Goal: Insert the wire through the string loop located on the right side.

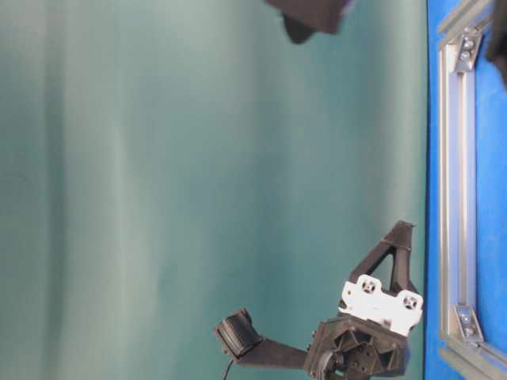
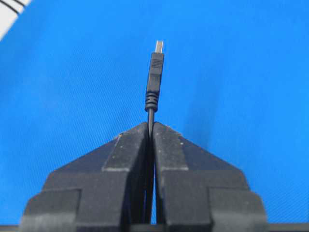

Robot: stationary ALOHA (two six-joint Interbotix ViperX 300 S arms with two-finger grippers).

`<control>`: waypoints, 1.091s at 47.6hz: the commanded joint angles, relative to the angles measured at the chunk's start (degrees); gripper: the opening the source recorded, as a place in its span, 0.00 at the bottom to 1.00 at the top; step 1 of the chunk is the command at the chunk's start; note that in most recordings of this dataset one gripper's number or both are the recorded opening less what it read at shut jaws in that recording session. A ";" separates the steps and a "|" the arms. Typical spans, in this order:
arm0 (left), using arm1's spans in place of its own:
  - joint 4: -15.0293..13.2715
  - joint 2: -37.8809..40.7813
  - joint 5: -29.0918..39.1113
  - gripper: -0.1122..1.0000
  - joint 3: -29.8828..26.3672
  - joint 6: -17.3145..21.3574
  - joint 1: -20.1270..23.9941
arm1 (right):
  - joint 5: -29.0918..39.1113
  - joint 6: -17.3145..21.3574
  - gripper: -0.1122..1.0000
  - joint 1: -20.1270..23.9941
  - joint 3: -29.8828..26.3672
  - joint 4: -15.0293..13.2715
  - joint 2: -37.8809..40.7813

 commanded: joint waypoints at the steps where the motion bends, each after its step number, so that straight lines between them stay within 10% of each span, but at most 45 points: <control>1: 0.18 -2.02 -0.26 0.10 -0.44 -0.09 -0.18 | 2.29 -0.09 0.06 0.09 -0.70 -0.09 -3.96; 52: 0.18 -2.02 -0.26 0.10 -0.44 -0.09 -0.18 | 4.31 -0.26 0.06 0.09 -0.53 -0.18 -5.10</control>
